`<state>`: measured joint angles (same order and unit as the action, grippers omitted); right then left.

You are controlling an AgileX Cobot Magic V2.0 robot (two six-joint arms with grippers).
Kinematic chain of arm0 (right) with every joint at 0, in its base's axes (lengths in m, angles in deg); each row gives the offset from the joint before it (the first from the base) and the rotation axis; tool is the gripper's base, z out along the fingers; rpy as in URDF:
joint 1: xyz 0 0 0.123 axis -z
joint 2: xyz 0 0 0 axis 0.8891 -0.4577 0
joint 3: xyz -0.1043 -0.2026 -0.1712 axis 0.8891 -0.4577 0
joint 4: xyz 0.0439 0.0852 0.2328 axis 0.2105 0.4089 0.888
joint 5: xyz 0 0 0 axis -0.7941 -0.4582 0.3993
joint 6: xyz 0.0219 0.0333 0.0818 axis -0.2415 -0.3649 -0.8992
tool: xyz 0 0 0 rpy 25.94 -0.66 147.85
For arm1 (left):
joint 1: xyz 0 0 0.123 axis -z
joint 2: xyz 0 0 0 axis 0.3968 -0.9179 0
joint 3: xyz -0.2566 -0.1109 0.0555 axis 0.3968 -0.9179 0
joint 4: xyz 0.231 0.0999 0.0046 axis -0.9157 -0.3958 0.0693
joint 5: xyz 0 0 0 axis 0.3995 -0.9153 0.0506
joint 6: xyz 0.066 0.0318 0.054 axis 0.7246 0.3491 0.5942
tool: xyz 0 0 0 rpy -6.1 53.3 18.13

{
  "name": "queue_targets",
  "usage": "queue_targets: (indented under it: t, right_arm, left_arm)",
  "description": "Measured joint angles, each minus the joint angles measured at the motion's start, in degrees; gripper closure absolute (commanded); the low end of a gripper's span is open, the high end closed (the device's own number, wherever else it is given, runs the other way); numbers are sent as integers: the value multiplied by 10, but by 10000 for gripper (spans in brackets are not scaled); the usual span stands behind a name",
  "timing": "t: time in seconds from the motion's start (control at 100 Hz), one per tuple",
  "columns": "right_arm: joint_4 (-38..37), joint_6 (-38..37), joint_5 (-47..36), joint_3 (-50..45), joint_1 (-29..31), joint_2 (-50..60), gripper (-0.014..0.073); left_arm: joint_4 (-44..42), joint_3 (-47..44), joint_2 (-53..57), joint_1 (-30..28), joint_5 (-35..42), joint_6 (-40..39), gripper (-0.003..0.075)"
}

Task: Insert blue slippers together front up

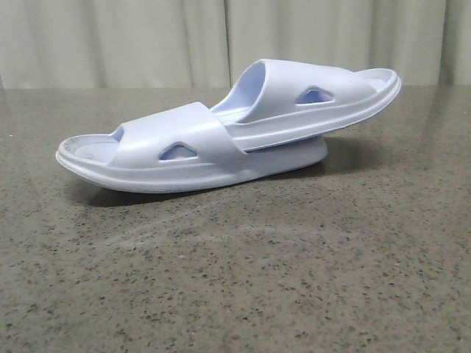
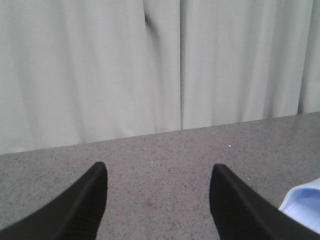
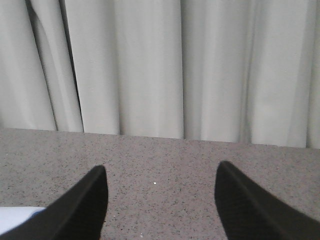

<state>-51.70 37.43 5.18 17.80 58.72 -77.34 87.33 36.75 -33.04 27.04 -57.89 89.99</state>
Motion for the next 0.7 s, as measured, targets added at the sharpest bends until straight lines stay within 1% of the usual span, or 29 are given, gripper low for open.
queue_targets:
  t: [0.19, 0.41, 0.59, 0.7]
  right_arm:
    - [-2, 1, -48, -64, 0, 54, 193]
    - [-3, 2, -60, -121, 0, 131, 193]
    - [-3, 2, -20, -143, -4, 191, 193]
    - [-3, 2, 2, -144, -4, 205, 193]
  left_arm:
    - [4, -91, 87, 1, 25, 0, 329]
    - [7, -136, 134, 1, 37, 0, 329]
    - [8, -149, 136, 1, 38, 0, 329]
    - [8, -149, 136, 1, 38, 0, 329]
